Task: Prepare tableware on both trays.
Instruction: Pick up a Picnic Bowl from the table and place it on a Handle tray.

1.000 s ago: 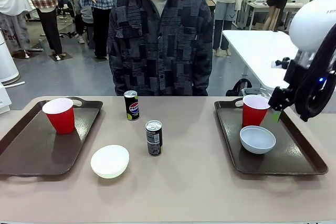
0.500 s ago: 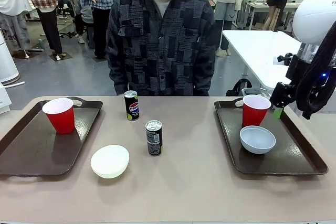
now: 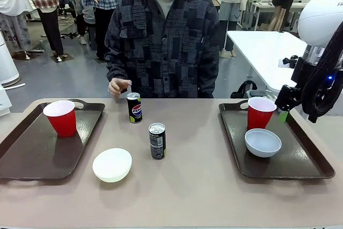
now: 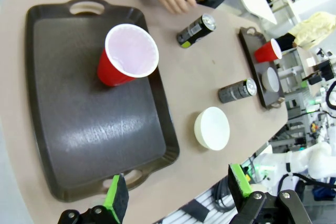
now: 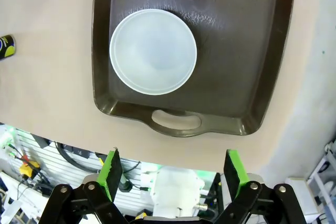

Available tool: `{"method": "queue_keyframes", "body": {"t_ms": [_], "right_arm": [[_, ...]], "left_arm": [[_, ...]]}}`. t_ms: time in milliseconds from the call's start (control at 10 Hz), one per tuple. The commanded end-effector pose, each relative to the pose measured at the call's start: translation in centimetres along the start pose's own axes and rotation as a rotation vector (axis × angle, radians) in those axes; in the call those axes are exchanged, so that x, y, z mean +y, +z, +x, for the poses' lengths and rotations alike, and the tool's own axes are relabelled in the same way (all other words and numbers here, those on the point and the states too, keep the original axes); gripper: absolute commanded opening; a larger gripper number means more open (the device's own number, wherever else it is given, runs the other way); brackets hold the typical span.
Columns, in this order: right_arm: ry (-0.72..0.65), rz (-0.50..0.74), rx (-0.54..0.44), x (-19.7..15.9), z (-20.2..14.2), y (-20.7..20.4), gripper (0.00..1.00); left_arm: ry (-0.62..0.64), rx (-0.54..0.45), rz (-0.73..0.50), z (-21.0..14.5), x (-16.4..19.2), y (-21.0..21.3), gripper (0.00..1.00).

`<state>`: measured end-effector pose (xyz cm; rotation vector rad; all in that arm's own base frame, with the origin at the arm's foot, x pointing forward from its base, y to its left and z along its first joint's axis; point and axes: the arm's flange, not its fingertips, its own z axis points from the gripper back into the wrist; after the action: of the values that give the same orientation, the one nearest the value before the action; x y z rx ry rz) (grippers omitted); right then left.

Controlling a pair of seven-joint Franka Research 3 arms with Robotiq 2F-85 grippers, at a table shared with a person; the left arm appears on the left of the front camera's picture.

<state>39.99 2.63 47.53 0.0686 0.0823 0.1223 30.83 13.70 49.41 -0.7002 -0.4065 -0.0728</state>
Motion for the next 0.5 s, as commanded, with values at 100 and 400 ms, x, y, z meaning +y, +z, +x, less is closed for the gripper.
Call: {"method": "queue_keyframes", "body": {"t_ms": [100, 400], "right_arm": [[0.060, 0.249, 0.053, -1.1, -1.5, -0.1, 1.00], [0.014, 0.649, 0.031, -6.6, -3.3, 1.6, 1.00]], "left_arm": [[-0.055, -0.049, 0.152, 1.5, -3.5, 2.6, 1.00], [-0.241, 0.027, 0.334, 4.3, -13.9, 3.0, 1.00]]}}
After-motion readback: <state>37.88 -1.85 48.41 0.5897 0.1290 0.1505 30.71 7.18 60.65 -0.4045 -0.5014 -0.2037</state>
